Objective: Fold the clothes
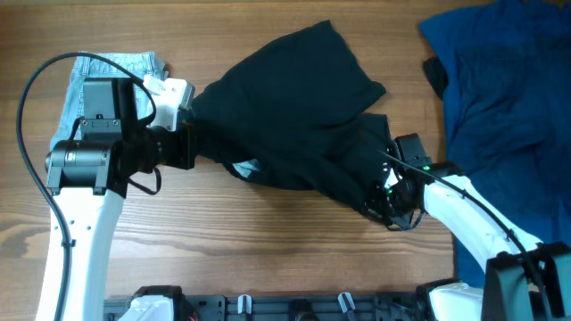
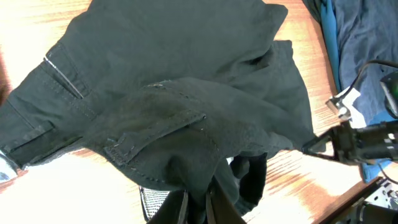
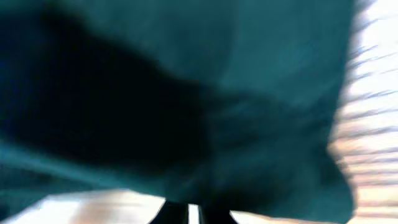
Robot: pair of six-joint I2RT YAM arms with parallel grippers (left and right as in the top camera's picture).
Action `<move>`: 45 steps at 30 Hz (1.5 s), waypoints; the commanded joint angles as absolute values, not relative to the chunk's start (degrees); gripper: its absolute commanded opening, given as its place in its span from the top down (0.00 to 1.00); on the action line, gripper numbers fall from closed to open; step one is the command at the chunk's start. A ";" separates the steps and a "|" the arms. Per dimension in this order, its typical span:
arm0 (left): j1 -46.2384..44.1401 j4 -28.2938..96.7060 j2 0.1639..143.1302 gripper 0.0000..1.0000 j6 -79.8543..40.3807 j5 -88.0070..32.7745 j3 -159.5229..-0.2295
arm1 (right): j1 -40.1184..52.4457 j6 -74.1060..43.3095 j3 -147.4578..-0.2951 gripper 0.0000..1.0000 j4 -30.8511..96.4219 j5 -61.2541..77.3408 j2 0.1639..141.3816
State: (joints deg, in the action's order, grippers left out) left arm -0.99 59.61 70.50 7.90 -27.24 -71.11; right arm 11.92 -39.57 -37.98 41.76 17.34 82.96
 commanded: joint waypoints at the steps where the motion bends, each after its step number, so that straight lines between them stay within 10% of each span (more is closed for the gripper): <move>1: -0.84 59.40 70.28 0.92 8.58 -27.55 -71.07 | 8.84 -45.32 -37.87 0.96 35.44 7.18 83.81; 14: -0.84 58.96 70.28 0.91 8.58 -27.55 -71.07 | 1.74 -36.36 -37.91 0.80 20.18 18.11 84.09; 26: -0.84 59.66 70.28 0.88 8.58 -27.55 -71.07 | 1.63 -23.99 -40.84 0.69 40.95 29.21 71.37; 31: -0.84 59.42 70.28 0.86 8.60 -27.55 -71.05 | 1.65 -24.21 -39.31 0.44 49.78 24.93 69.69; 41: -0.84 59.22 70.28 0.86 8.58 -27.55 -71.05 | 1.76 -28.03 -35.14 0.47 33.80 26.44 87.79; 45: -0.84 59.18 70.28 0.85 8.58 -27.55 -71.05 | 1.76 -21.89 -35.29 0.80 31.31 30.96 91.48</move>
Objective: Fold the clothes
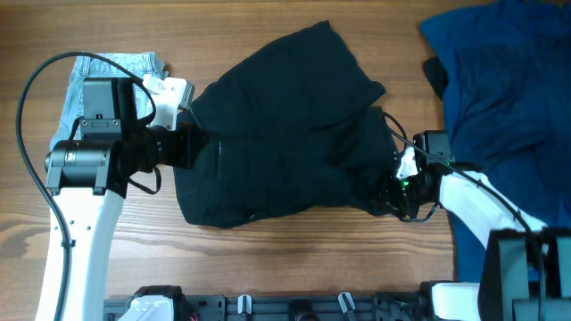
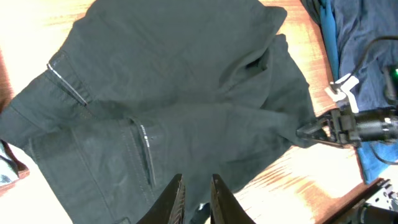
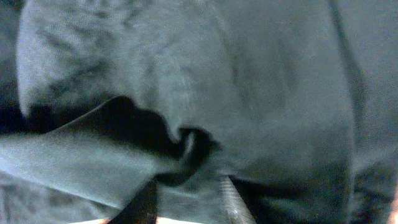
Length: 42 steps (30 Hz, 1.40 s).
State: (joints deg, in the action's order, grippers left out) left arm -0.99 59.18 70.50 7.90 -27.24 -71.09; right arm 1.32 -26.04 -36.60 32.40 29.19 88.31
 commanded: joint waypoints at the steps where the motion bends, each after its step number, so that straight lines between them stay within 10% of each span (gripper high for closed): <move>1: -0.84 59.18 70.28 0.85 8.58 -27.55 -71.05 | 1.74 -21.23 -35.73 0.87 31.18 30.85 91.13; 13: -0.84 58.87 70.28 0.85 8.58 -27.55 -71.05 | 0.67 -23.40 -51.42 0.96 36.34 28.12 89.76; 18: -0.84 58.78 70.28 0.85 8.60 -27.53 -71.05 | 2.24 -10.87 -50.35 0.46 46.70 28.53 89.78; 25: -0.84 58.13 70.28 0.85 8.58 -27.55 -71.05 | 13.23 -12.25 -42.98 0.27 32.36 19.55 89.80; 27: -0.84 58.13 70.28 0.85 8.58 -27.55 -71.05 | 14.09 -14.50 -41.98 0.36 31.18 16.12 89.84; 29: -0.84 58.11 70.28 0.85 8.58 -27.55 -71.05 | 13.87 -17.89 -42.02 0.96 31.20 11.46 89.82; 42: -0.84 57.25 70.28 0.82 8.58 -27.55 -71.05 | 7.97 -7.66 -63.31 0.93 41.71 13.76 88.29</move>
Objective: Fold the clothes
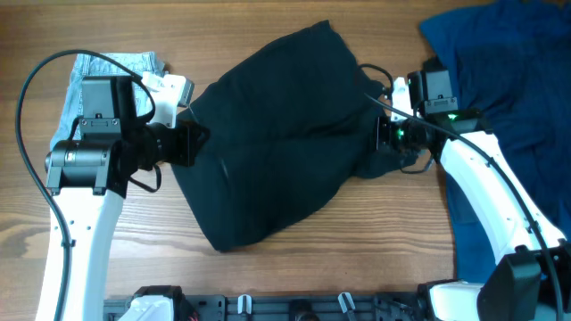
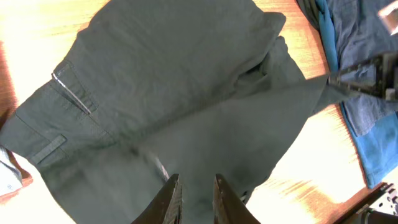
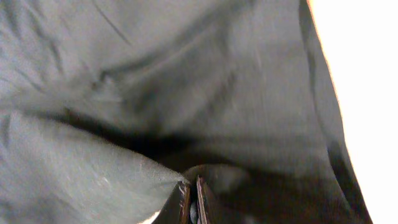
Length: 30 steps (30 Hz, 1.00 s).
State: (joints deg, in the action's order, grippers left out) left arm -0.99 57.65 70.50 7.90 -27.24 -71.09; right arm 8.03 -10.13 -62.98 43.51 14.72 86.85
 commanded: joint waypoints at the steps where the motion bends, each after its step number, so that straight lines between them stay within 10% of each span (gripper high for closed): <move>1: -0.84 57.25 70.28 0.82 8.58 -27.55 -71.05 | 7.97 -7.66 -63.31 0.85 40.49 13.76 89.45; 3: -0.84 57.30 70.28 0.82 8.58 -27.55 -71.05 | 7.92 -8.32 -63.31 0.47 38.68 13.23 91.68; 7: -0.84 57.28 70.28 0.82 8.58 -27.55 -71.05 | 6.52 -15.55 -63.33 0.41 38.57 9.72 92.44; 28: -0.84 57.43 70.30 0.77 8.60 -27.53 -71.05 | -20.80 -12.43 -63.20 0.54 67.64 28.36 87.48; 30: -0.84 57.45 70.30 0.77 8.60 -27.53 -71.05 | -20.82 -10.28 -62.98 0.83 70.28 30.41 87.09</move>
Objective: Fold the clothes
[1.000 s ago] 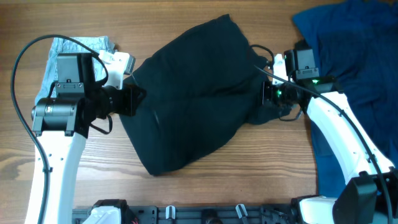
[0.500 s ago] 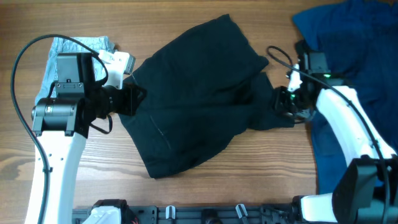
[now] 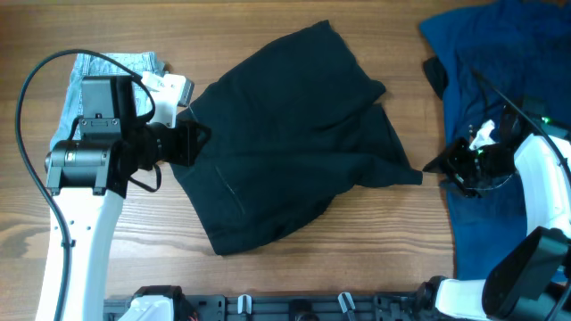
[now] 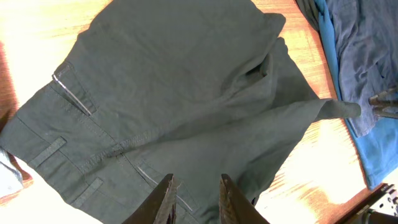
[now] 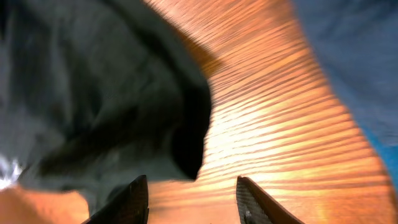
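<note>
Black trousers [image 3: 285,134] lie spread across the middle of the table, waistband and belt loops [image 4: 62,134] towards the left. One leg tip [image 3: 412,176] points right. My left gripper [image 3: 198,138] hangs at the waistband side, its fingers open over the cloth [image 4: 196,193] and holding nothing. My right gripper [image 3: 433,167] sits just right of the leg tip, wide open and empty [image 5: 191,193], with the dark cloth edge [image 5: 186,143] just ahead of it.
A pile of blue clothes [image 3: 500,80] covers the right end of the table, and the right arm reaches over it. A light denim piece [image 3: 98,71] lies at the far left under the left arm. Bare wood [image 3: 357,250] runs along the front.
My right gripper was shut on the trouser leg near the garment's upper right; now it is open further right and nearer, and the leg tip lies on the table. Left fingers stand slightly wider.
First my left gripper was shut on bunched waistband cloth and my right on cloth at the front right. Then the left stood open and the trousers lay flatter. Then the right held the leg at the upper right. Now both are open and the trousers lie spread.
</note>
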Robot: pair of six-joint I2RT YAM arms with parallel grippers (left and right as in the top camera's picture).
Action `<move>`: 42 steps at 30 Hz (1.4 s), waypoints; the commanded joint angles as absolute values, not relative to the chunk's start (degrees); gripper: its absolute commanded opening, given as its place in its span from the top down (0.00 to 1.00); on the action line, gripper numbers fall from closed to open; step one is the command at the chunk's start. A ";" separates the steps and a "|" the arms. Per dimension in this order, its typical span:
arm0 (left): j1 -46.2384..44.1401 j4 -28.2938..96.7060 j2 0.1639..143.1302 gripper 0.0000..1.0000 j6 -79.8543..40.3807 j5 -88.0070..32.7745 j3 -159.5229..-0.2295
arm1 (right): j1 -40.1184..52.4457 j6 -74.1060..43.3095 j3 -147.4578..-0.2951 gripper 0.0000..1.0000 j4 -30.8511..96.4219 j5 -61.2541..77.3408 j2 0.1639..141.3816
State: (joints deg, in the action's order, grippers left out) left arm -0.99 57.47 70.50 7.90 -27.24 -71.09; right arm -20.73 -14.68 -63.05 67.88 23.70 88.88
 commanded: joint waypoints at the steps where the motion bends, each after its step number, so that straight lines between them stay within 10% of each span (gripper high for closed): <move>1: -0.84 57.45 70.30 0.76 8.60 -27.51 -71.05 | -20.82 -9.13 -62.89 0.95 70.85 30.96 86.94; 11: -0.84 56.47 71.26 0.76 8.60 -27.53 -71.05 | -20.82 4.29 -62.89 0.95 75.72 73.08 86.74; 20: -1.06 57.89 72.86 0.77 8.58 -28.58 -71.05 | -20.82 10.85 -62.89 0.95 78.67 71.44 83.00; 25: -1.06 57.89 72.86 0.67 8.60 -31.00 -71.05 | -20.69 -6.24 -62.89 0.96 71.20 38.87 68.34; 34: -1.06 57.28 72.88 0.56 8.60 -30.96 -71.05 | -18.65 -16.84 -49.74 0.69 68.23 25.98 69.28; 42: -1.06 57.28 72.88 0.54 8.60 -30.96 -71.05 | -16.73 -27.92 -35.22 0.43 37.98 29.89 74.70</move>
State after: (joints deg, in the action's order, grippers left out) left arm -1.02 57.36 72.84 7.90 -29.89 -71.09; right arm -17.02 -20.71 -37.82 47.48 29.06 73.03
